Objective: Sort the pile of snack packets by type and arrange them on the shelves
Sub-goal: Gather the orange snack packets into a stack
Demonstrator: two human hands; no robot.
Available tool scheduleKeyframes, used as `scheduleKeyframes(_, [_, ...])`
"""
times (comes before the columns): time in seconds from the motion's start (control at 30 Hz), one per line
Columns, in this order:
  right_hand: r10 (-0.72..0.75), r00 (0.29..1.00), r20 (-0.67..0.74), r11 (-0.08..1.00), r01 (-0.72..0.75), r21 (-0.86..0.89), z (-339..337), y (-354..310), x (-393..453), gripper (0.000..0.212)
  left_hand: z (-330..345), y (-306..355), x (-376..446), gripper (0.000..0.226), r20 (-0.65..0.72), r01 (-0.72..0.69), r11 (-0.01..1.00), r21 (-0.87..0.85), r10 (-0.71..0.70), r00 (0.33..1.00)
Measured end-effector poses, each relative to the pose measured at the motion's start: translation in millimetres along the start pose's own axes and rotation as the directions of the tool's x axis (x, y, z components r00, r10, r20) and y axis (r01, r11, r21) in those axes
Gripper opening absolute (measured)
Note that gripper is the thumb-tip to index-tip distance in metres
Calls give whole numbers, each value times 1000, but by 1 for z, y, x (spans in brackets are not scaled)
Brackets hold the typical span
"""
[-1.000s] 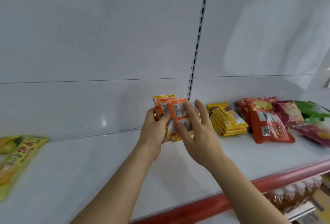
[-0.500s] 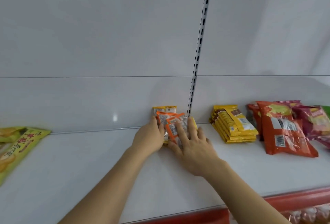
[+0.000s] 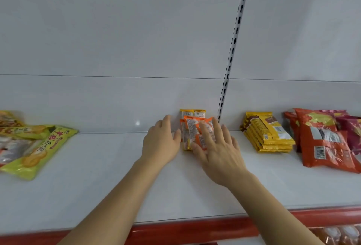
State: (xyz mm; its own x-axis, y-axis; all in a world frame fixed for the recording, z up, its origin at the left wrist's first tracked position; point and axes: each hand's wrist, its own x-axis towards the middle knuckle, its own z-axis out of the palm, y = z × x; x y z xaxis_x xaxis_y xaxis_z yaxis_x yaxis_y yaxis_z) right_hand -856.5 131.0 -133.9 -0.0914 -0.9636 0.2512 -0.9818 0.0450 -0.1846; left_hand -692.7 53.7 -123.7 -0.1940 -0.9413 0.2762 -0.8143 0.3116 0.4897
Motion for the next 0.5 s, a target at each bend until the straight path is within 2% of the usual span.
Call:
scheduleKeyframes(0.13, [-49,996,-78,999,48,-15,1,-28,1,71,-18,-21,-15,58,-109,-48,996,75,56,992])
scheduleKeyframes(0.27, [-163,979,-127,987,162,-18,1,-81,-1,72,-46,-58,-29,61,-198,-48,990,131,74,977])
scheduleKeyframes(0.5, [-252,967,-42,967,250,-53,16,-205,-5,72,-122,-152,-62,61,-302,-12,988,153,58,952])
